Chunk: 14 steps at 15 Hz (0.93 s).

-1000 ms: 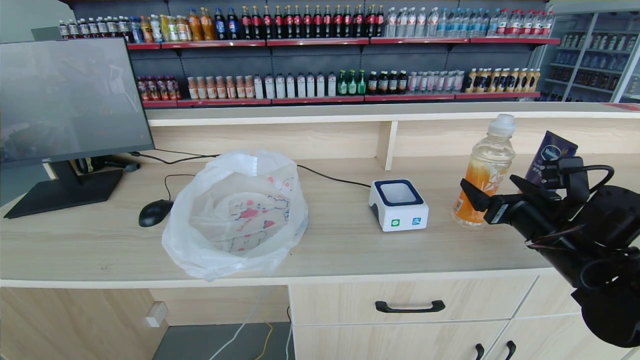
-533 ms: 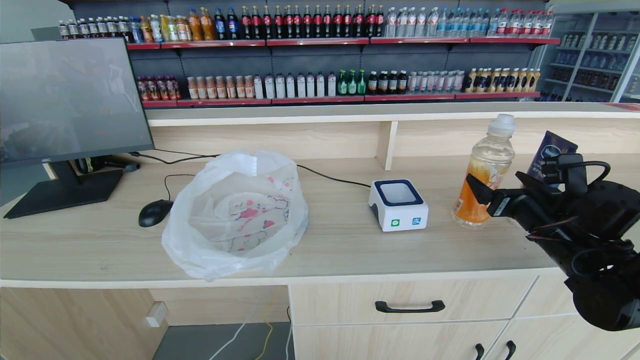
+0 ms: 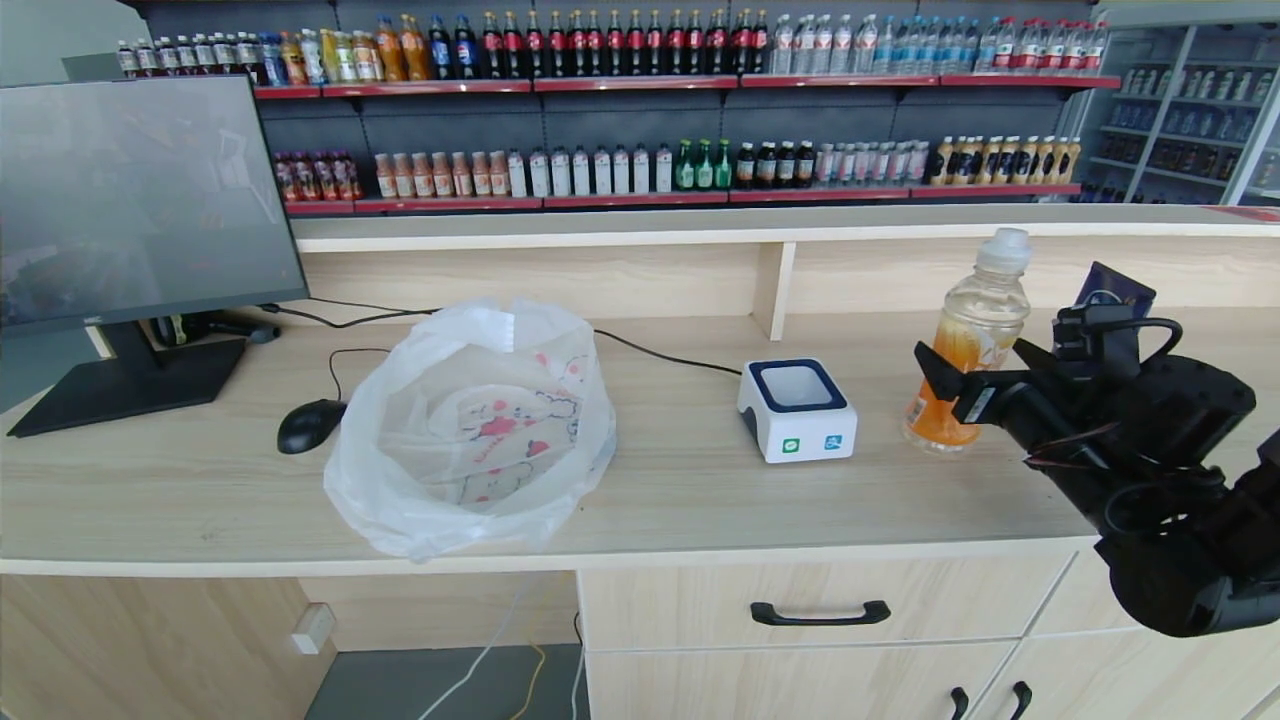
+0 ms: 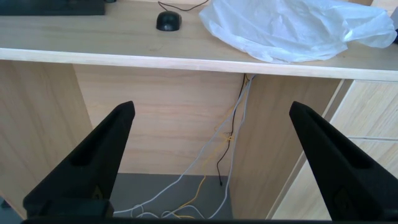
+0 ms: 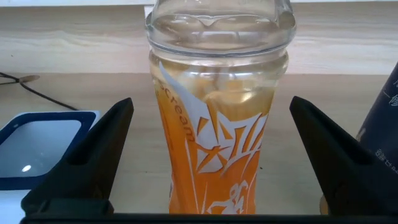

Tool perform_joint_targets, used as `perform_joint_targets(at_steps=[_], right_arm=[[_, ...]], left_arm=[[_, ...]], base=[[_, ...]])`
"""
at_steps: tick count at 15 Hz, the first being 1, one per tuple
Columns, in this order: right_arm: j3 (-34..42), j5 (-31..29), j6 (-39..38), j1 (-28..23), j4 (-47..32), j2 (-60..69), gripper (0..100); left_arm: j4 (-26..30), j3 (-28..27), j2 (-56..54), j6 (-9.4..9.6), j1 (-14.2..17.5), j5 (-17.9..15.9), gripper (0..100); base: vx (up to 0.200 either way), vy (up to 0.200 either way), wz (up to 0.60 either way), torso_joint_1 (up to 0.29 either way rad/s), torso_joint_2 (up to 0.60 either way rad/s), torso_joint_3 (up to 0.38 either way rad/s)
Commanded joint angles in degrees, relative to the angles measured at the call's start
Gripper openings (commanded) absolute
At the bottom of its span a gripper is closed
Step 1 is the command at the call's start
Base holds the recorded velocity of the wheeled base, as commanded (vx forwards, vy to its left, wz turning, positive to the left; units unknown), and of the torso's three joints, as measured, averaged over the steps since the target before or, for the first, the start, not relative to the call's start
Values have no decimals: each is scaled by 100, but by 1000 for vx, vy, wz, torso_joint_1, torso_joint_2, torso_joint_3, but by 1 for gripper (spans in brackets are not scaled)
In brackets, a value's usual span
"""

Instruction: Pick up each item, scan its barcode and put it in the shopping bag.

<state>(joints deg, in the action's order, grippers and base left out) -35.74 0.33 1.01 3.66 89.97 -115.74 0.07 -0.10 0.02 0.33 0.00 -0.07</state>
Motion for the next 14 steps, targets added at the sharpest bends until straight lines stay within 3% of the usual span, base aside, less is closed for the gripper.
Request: perform_joint_targets(at_steps=[1, 14], right_arm=[[-214, 2, 4, 3, 3, -230, 100], [-776, 2, 13, -41, 3, -573, 100]], left_arm=[[1, 1, -2, 2, 0, -1, 100], [1, 1, -2, 2, 0, -1, 100]], base=[[0, 0, 0, 0, 0, 0], [0, 0, 0, 0, 0, 0]])
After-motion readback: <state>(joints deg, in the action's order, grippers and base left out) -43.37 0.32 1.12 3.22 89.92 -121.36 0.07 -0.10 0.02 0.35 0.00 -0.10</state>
